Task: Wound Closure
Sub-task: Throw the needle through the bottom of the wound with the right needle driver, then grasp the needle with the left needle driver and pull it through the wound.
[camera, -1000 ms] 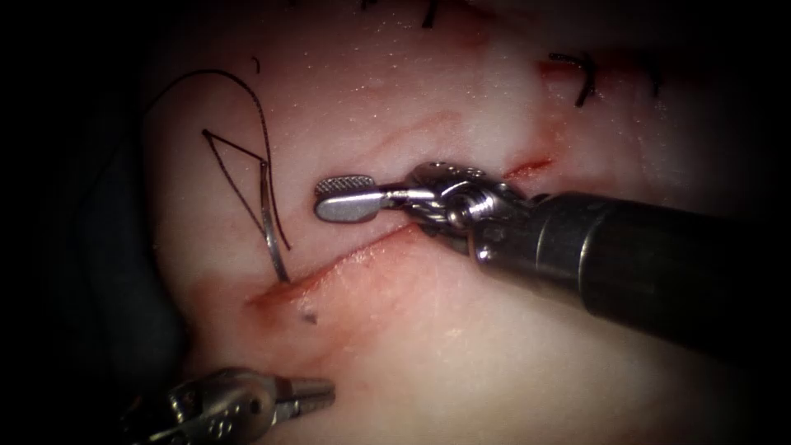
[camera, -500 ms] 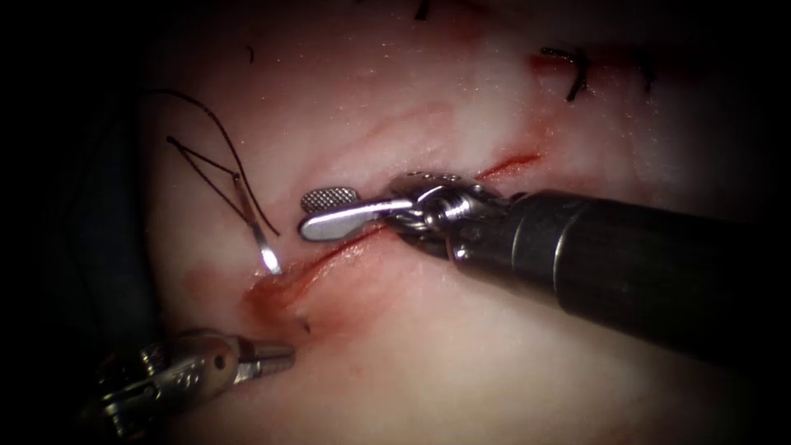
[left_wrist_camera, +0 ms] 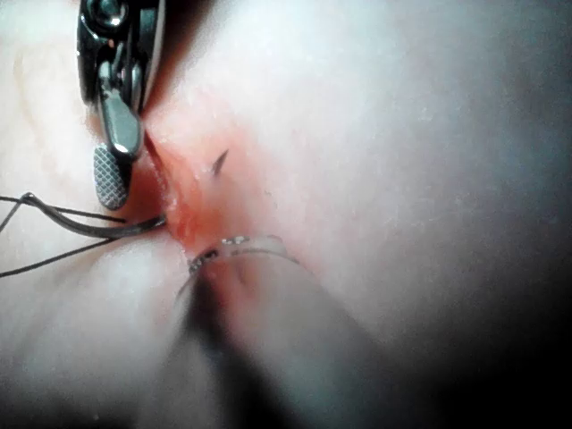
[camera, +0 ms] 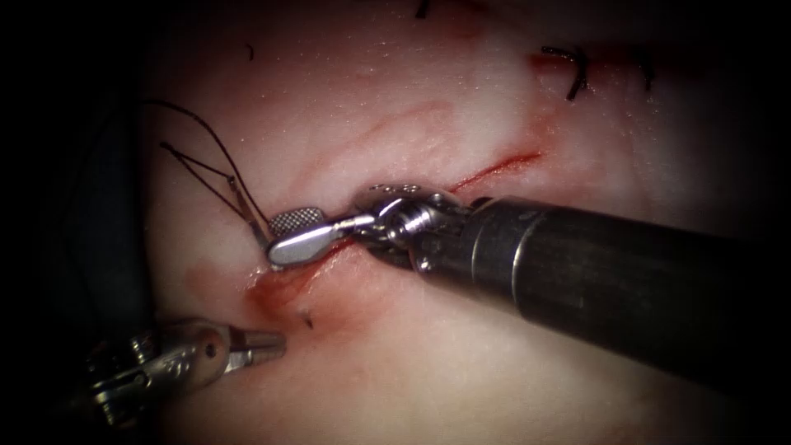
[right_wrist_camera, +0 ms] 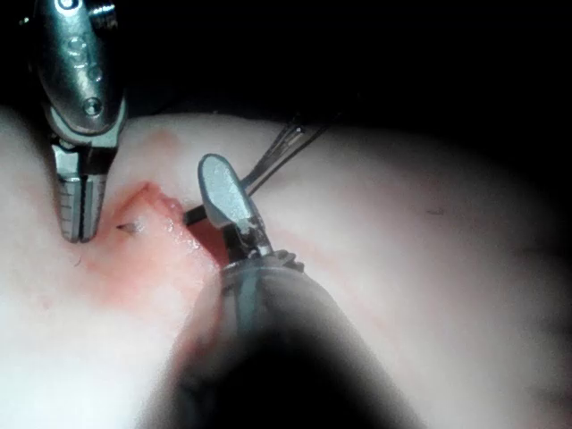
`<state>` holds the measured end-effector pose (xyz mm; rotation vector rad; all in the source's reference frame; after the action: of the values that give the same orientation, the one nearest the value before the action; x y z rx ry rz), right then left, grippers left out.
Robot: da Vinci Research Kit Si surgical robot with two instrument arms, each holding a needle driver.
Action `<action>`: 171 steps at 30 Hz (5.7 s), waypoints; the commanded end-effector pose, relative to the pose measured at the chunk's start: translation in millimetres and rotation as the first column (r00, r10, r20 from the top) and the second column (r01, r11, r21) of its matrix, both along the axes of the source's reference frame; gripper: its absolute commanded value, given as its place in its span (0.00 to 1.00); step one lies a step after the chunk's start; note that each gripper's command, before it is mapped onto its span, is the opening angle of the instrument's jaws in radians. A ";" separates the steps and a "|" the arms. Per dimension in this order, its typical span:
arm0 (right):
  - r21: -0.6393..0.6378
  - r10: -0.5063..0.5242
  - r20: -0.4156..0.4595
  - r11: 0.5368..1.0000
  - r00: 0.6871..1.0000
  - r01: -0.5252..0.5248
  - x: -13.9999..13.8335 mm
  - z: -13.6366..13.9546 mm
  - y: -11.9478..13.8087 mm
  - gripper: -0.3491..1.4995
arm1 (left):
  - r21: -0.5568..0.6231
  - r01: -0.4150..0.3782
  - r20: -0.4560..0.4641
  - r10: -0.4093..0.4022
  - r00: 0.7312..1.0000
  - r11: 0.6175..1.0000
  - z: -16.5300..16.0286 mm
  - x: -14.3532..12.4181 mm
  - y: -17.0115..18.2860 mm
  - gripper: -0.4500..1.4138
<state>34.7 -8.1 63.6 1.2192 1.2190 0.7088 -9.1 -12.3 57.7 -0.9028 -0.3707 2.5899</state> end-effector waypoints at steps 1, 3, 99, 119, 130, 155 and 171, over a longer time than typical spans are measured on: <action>-0.048 -0.010 0.004 0.999 1.000 0.010 1.1 0.3 0.4 0.41 | -0.001 0.001 0.000 -0.001 1.000 1.000 0.5 -0.6 0.2 0.20; -0.102 -0.010 0.008 0.995 1.000 0.011 1.5 0.4 0.7 0.42 | -0.001 0.003 -0.001 -0.003 1.000 1.000 0.4 -0.7 0.1 0.20; 0.195 -0.114 0.146 0.977 0.983 0.085 2.8 0.4 5.6 0.00 | -0.006 0.004 -0.007 -0.004 1.000 1.000 -1.2 -1.5 -0.2 0.17; 0.374 0.034 0.128 0.924 0.991 -0.080 3.7 -2.4 5.0 0.00 | -0.012 0.000 -0.006 0.000 1.000 1.000 -0.6 -1.2 -0.2 0.18; 0.482 0.000 0.174 0.872 0.985 -0.085 3.6 -4.5 3.5 0.00 | -0.012 0.000 -0.006 0.000 1.000 1.000 -0.5 -1.2 -0.2 0.18; 0.671 -0.101 0.220 0.738 0.970 -0.075 2.7 -6.3 2.6 0.53 | -0.009 -0.003 -0.004 0.003 1.000 1.000 -0.7 -0.9 0.0 0.22; 0.236 0.335 0.287 0.883 0.897 -0.406 -1.4 -2.0 6.9 0.71 | -0.302 0.020 0.193 0.040 0.980 0.953 -7.1 -1.5 4.2 0.56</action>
<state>32.8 -1.7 61.5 1.0928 1.1887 1.3275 -10.2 -8.4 50.0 -1.2848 -0.0040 2.6202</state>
